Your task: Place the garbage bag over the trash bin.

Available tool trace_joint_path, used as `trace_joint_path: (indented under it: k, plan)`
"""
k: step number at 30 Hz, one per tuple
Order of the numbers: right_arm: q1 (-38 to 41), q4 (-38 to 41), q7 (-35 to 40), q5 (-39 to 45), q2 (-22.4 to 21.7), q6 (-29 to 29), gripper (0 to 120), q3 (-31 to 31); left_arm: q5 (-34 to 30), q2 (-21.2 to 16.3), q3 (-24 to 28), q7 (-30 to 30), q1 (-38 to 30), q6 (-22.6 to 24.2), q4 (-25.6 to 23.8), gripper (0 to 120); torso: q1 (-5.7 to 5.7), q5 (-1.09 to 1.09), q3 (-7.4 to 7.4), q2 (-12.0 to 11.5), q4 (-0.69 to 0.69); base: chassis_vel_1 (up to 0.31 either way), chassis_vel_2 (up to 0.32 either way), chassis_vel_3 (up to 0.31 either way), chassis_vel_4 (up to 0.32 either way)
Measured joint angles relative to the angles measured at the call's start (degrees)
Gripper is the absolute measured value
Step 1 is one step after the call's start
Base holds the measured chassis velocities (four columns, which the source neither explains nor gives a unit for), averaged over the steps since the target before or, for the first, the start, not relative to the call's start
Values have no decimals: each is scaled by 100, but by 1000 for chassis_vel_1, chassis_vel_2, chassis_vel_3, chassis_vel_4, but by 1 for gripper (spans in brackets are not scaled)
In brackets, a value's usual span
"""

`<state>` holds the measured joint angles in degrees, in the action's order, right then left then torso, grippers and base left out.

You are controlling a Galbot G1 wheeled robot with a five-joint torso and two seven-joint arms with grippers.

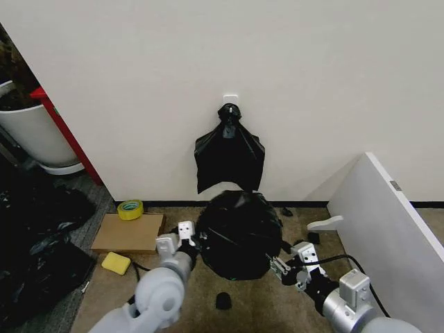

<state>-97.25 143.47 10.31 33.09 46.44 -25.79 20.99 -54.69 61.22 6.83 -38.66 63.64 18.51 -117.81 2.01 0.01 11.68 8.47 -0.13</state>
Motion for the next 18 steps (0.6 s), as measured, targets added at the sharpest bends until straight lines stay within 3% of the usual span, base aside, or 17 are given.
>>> trace_joint_path:
  k: [2,4,5,9,18]
  plan:
    - [65,-3,60,-136,171,-130,12,-72,19,184,402,-113,-381,15,219,0,0,1,0,0,1,0,0,0,0]
    - [190,-9,201,-238,367,-342,4,-164,72,385,774,-183,-660,23,409,0,0,-3,0,0,-11,0,0,0,0]
    - [332,-9,273,-246,428,-430,0,-242,114,452,868,-204,-702,26,464,0,0,-1,0,0,-9,0,0,0,0]
    - [934,-93,603,-309,563,-738,0,-583,187,628,1080,-311,-758,66,574,0,0,-2,0,0,0,0,0,0,0]
    - [1668,-703,1321,-231,681,-1356,0,-1196,326,637,1109,-335,-746,77,592,0,0,-1,0,0,-1,0,0,0,0]
